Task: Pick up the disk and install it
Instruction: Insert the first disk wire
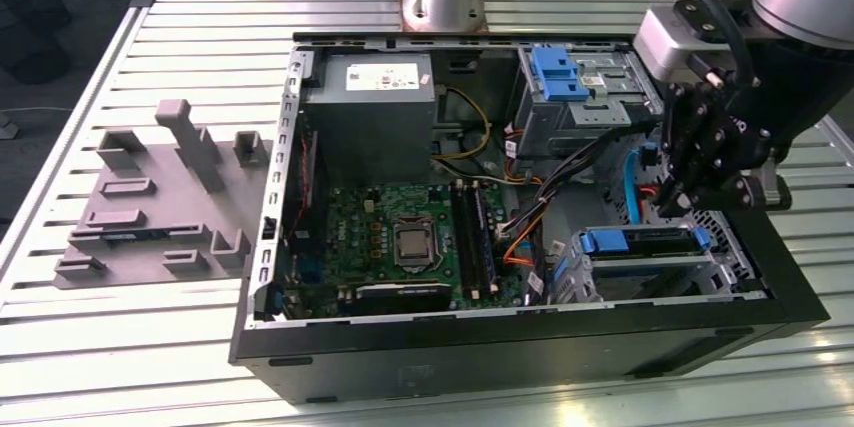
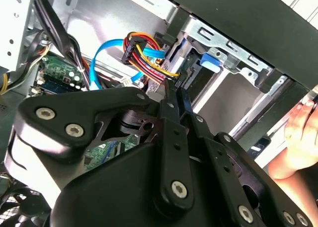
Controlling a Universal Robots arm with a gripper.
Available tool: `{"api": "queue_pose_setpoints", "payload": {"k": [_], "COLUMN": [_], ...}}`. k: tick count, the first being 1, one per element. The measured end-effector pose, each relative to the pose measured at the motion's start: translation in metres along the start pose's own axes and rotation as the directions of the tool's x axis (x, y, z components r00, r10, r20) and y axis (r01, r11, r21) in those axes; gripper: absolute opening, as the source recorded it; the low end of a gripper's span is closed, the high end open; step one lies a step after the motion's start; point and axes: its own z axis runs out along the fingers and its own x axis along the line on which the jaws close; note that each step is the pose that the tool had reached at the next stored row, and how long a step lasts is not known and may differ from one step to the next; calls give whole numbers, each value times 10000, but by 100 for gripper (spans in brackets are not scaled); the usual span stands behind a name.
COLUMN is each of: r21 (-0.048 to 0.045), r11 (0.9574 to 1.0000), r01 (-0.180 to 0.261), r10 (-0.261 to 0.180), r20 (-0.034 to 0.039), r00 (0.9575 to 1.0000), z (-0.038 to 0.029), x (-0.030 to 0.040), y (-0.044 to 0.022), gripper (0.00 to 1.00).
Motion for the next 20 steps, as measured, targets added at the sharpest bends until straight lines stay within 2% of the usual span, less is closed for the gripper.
{"api": "queue_pose_setpoints", "payload": {"k": [8,20], "r21": [-2,-3], "r11": [10000,10000], "r01": [0,0], "r10": [0,0], "r20": [42,80], "r00": [10000,10000], "z": [75,108], "x": [78,86], "y": [3,10], "gripper": [16,16]}}
